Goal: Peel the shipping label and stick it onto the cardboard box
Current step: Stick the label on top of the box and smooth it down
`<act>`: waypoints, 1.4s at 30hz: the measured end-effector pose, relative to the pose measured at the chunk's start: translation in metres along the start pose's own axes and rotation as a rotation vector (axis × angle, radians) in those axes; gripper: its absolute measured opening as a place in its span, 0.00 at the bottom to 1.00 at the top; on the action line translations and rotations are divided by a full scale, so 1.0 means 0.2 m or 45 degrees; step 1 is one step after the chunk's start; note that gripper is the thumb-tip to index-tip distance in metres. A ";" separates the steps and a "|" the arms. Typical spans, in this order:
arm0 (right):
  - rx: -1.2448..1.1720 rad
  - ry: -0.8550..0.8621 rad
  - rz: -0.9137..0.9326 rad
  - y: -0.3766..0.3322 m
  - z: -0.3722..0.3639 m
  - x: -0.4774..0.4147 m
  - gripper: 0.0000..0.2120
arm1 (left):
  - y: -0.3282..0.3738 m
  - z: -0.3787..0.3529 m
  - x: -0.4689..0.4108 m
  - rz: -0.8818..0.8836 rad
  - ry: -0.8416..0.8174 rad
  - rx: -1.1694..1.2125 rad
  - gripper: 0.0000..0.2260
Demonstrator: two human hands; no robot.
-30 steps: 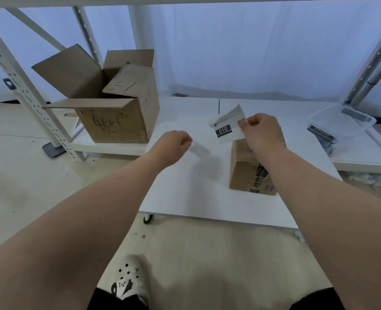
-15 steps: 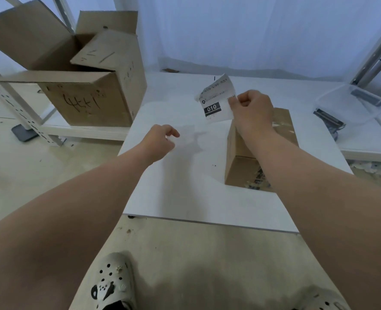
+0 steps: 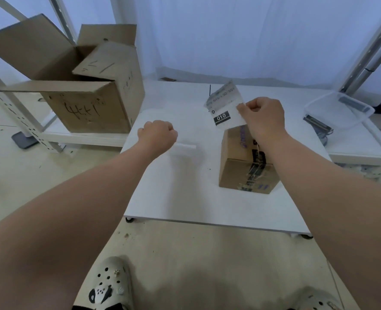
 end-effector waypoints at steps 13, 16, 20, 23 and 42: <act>-0.624 -0.071 -0.416 0.08 0.25 0.13 0.07 | 0.47 -0.01 0.15 -0.198 -0.182 0.669 0.16; -0.730 -0.122 -0.548 0.15 0.28 0.17 0.05 | 0.51 -0.10 0.18 -0.121 -0.309 0.690 0.25; -0.779 -0.222 -0.659 0.24 0.28 0.19 0.04 | 0.52 -0.18 0.20 -0.082 -0.611 0.807 0.30; -0.801 -0.248 -0.672 0.27 0.26 0.18 0.03 | 0.50 -0.19 0.20 -0.103 -0.669 0.692 0.29; -0.404 -0.456 -0.584 -0.02 0.12 0.36 0.12 | 0.23 -0.03 0.40 -0.049 -0.388 0.257 0.30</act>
Point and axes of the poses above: each hand's wrist, its own x-axis away from the middle knuckle, its own z-axis out of the back of the hand, y = z × x, the point moved 5 cm from there along -x, towards the middle knuckle, and after that the axes turned 8 degrees about -y, right-handed, at the moved point
